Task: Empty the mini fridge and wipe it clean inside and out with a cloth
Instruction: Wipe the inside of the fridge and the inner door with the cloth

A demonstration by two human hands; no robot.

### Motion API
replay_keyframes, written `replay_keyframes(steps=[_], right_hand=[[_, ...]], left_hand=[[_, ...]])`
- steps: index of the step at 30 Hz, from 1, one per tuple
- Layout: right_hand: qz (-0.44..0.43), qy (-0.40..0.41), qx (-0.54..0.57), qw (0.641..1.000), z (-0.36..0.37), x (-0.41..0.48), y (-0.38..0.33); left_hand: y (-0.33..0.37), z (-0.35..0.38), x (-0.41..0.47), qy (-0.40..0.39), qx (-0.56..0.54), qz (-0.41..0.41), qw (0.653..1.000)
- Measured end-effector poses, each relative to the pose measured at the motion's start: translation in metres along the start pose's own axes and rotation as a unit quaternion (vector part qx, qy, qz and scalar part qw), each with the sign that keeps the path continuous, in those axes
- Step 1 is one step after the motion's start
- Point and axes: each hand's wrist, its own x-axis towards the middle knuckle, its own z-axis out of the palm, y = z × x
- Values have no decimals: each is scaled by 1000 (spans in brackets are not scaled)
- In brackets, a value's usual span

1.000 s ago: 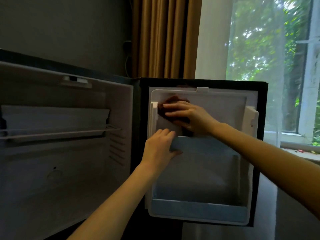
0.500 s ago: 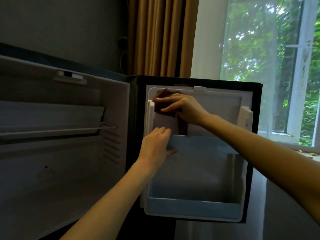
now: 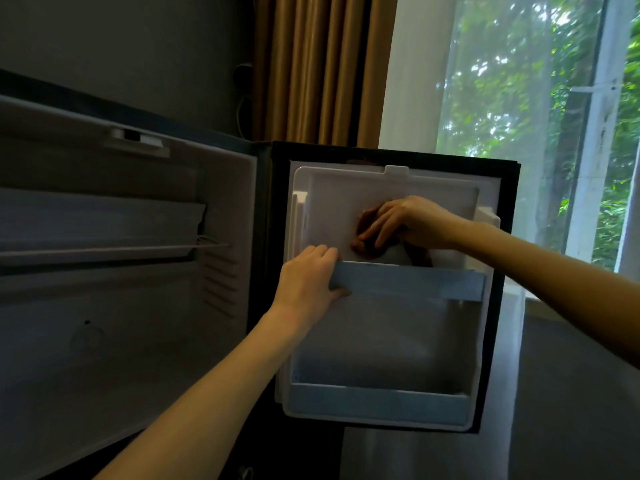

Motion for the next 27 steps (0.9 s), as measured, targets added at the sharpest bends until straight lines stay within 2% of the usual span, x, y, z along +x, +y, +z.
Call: replay_keyframes(steps=[3,6,10,14,17,19,23,25,27], right_hand=[[-26,135,32,990,-2,21,3],[-25,186,45,981,7,43,-11],[-55,119,28,991,26,52,-32],[-10,13,42,999,28,24,-25],[45,2,103,994,22,-27,1],[101,47,144,983,13,-56,17],[167,219,150,950,8,-54,32],[162,251,176,938,14,-28,21],[112,243,227,936,25,0,1]], left_hand=[[0,0,1,-4,9,0,1000],[0,1,2,-6,20,0,1000],[1,0,2,9,25,1,1000],[0,-1,2,-4,16,-2,1000],[1,-3,5,-20,22,-10,1000],[3,-1,7,-25,24,-13,999],[6,5,8,-26,28,-15,999],[6,6,9,-21,30,-15,999],[5,6,9,-12,31,-10,999]])
